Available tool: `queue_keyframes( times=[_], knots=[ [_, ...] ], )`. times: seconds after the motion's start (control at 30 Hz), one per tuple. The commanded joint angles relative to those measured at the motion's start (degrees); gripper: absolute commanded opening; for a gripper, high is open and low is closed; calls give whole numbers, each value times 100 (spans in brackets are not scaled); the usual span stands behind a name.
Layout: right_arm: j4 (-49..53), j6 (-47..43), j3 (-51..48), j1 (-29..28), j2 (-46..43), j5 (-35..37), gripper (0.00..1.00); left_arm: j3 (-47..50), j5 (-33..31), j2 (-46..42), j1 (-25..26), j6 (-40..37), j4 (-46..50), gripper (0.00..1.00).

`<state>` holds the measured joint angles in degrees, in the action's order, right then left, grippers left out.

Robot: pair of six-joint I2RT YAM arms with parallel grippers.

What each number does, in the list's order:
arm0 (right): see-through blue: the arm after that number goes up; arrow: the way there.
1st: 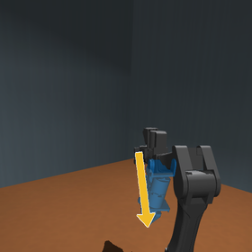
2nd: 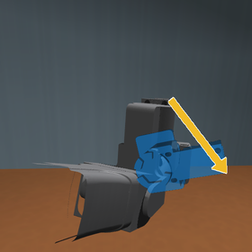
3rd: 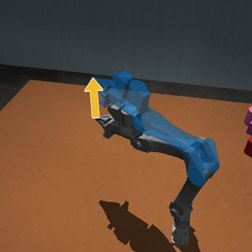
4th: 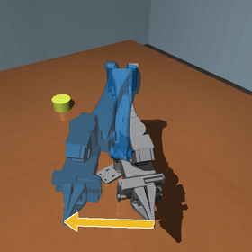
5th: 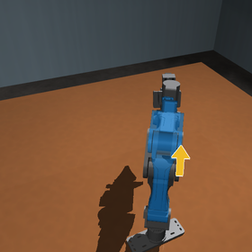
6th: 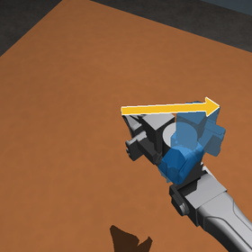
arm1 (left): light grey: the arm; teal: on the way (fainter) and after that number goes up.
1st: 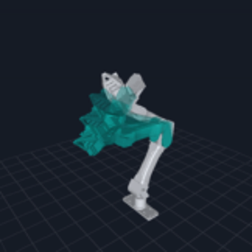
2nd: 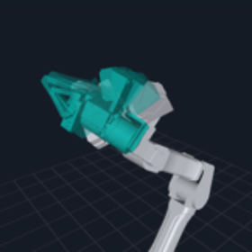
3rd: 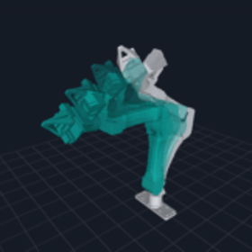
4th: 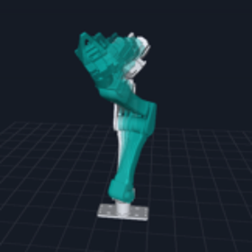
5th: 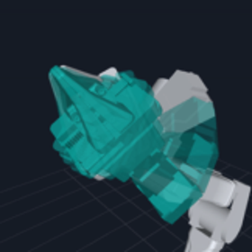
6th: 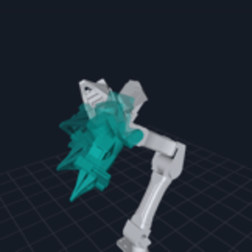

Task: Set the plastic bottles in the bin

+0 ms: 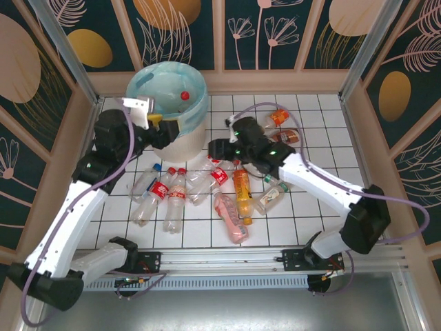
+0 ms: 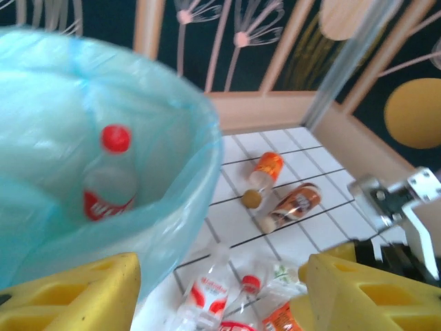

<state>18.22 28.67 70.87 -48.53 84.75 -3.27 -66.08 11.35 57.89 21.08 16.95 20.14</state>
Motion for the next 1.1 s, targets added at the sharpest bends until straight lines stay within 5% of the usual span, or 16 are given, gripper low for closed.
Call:
queue_keyframes(
  times=[0.0,0.27,0.6,1.07],
  knots=[
    [573,789,367,-577,457,143,64,525,-1266,-366,11,762,346,66],
    [182,1521,425,-1651,1362,98,67,1877,-2502,-1700,14,1645,198,73],
    [505,2253,1337,-2396,2556,271,72,2329,-3692,-3017,15,819,728,76],
    [1062,2726,2063,-2734,3520,572,77,3161,-3962,-4137,10,678,491,75]
  ],
)
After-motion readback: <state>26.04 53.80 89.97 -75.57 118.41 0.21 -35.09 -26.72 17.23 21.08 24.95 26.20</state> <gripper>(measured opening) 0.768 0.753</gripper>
